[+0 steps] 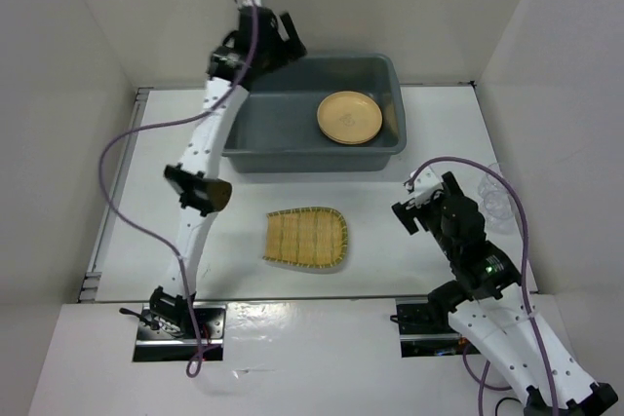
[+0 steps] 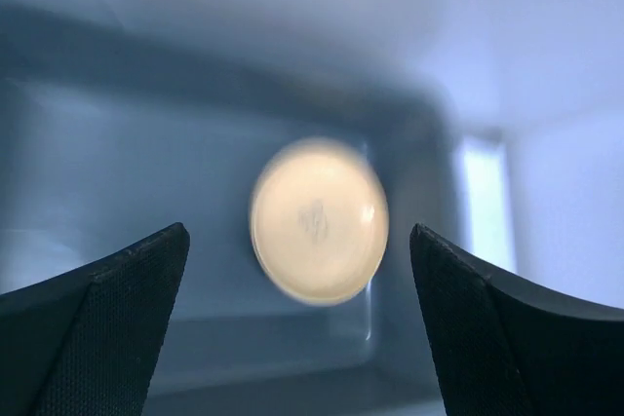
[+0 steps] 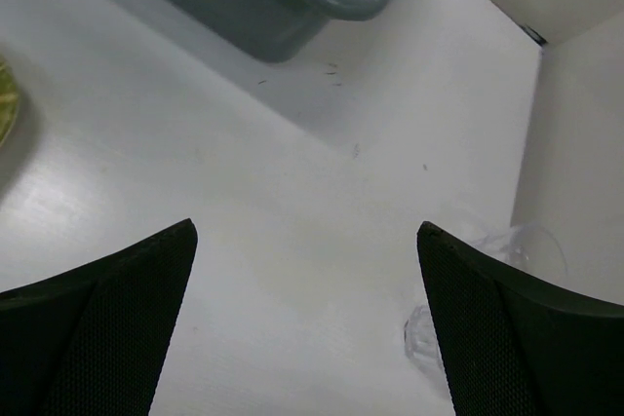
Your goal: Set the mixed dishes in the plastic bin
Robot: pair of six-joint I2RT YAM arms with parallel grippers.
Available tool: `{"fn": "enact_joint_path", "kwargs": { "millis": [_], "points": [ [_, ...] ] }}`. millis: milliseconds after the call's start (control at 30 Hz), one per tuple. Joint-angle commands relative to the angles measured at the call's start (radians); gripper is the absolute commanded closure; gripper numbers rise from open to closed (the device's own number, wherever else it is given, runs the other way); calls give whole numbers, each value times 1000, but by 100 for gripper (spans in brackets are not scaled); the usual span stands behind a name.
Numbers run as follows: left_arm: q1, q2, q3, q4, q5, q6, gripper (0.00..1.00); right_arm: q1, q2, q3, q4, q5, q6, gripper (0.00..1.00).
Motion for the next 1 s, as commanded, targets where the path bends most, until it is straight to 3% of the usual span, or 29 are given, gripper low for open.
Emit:
{"fn": "enact_joint_path", "kwargs": {
  "millis": [0, 67, 133, 200, 233, 300, 333, 367, 467, 500, 533, 633, 767, 967],
  "points": [
    [-11, -378, 96, -150, -369, 179, 0, 25, 50, 19, -55, -184, -134, 2],
    [-81, -395, 113, -337, -543, 100, 0, 25, 75, 19, -55, -221, -209, 2],
    [-127, -479, -44, -381, -623, 168, 0, 25, 99, 19, -50, -224, -261, 2],
    [-172, -554, -228, -381, -663, 126, 0, 25, 136, 66, -115, -293, -312, 2],
    [-172, -600, -452, -381, -673, 36, 0, 25, 145, 86, -186, -387, -327, 2],
    [-181, -780, -732, -282, -686, -58, 0, 34, 179, 145, -230, -471, -328, 2],
    [-181, -950, -1069, -200, -618, -69, 0, 43, 202, 160, -247, -509, -328, 2],
    [-171, -1048, -1238, -18, -564, -54, 0, 58, 231, 181, -247, -543, -328, 2],
    [-117, -1442, -1725, 196, -392, -72, 0, 88, 433, 215, -238, -553, -308, 2],
    [-100, -1533, -1796, 197, -378, -92, 0, 88, 510, 215, -227, -563, -308, 2],
    [-100, -1678, -1842, 197, -378, -103, 0, 88, 510, 215, -198, -563, -308, 2],
    [-77, -1834, -1882, 46, -404, -137, 0, 138, 533, 174, -89, -518, -288, 2],
    [-77, -1891, -1881, -51, -415, -137, 0, 158, 598, 136, -45, -508, -248, 2],
    [-77, -1987, -1938, -90, -381, -183, 0, 171, 731, 177, 20, -643, -110, 2]
  ]
}}
